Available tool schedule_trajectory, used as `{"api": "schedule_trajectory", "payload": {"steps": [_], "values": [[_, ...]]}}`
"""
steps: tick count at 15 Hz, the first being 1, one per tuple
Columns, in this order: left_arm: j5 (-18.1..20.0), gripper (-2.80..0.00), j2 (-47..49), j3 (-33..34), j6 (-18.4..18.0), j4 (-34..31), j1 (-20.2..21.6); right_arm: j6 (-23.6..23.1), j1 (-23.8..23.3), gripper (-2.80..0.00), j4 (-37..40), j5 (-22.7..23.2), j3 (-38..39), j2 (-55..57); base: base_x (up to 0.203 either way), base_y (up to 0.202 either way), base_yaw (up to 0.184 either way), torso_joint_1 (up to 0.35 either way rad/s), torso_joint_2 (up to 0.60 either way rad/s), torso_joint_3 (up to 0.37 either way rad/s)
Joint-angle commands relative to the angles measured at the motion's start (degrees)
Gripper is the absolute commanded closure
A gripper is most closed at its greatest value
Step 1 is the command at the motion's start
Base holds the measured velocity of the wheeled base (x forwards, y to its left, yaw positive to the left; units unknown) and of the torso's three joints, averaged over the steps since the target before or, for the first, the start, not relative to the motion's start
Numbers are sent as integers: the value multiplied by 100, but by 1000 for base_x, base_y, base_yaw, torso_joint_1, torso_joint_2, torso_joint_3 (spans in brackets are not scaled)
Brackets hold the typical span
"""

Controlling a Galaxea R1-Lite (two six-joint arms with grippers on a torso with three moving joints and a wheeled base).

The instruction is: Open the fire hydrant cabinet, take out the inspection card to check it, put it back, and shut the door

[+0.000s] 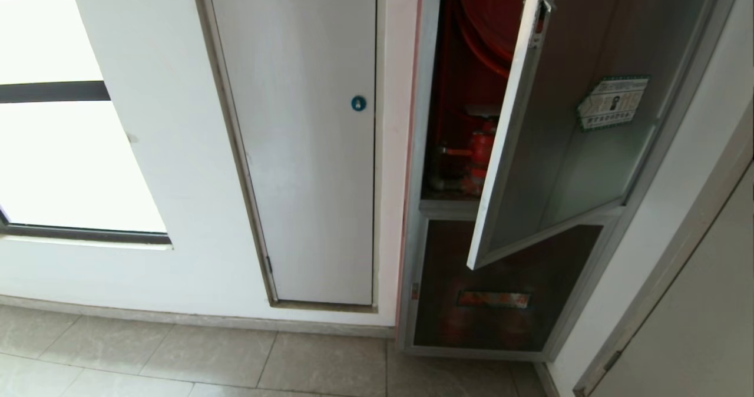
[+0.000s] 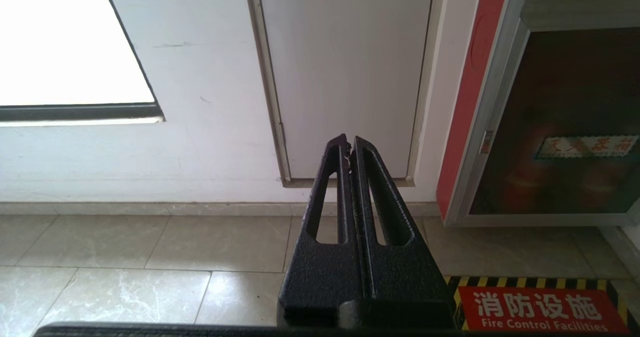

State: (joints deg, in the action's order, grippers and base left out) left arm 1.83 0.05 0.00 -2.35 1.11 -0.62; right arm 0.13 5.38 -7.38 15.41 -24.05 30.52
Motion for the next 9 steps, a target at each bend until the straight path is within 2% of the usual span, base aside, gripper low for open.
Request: {"api": "schedule_trajectory", "payload": {"steps": [1, 5, 7, 9], "values": [[2, 0, 4, 70, -2, 3, 1, 3, 574, 0, -18, 163, -920, 1313, 0, 0, 0, 0, 0, 0], [2, 0, 4, 70, -2, 3, 1, 10, 1491, 0, -28, 209, -1711, 2493, 0, 0, 0, 0, 0, 0], [2, 0, 4, 70, -2, 3, 1, 53, 1855, 0, -111, -48, -1992, 3278, 0, 0, 0, 0, 0, 0], [2, 0, 4, 70, -2, 3, 1, 143, 2193, 0, -621, -503, -2314, 4118, 0, 0, 0, 0, 0, 0]]}}
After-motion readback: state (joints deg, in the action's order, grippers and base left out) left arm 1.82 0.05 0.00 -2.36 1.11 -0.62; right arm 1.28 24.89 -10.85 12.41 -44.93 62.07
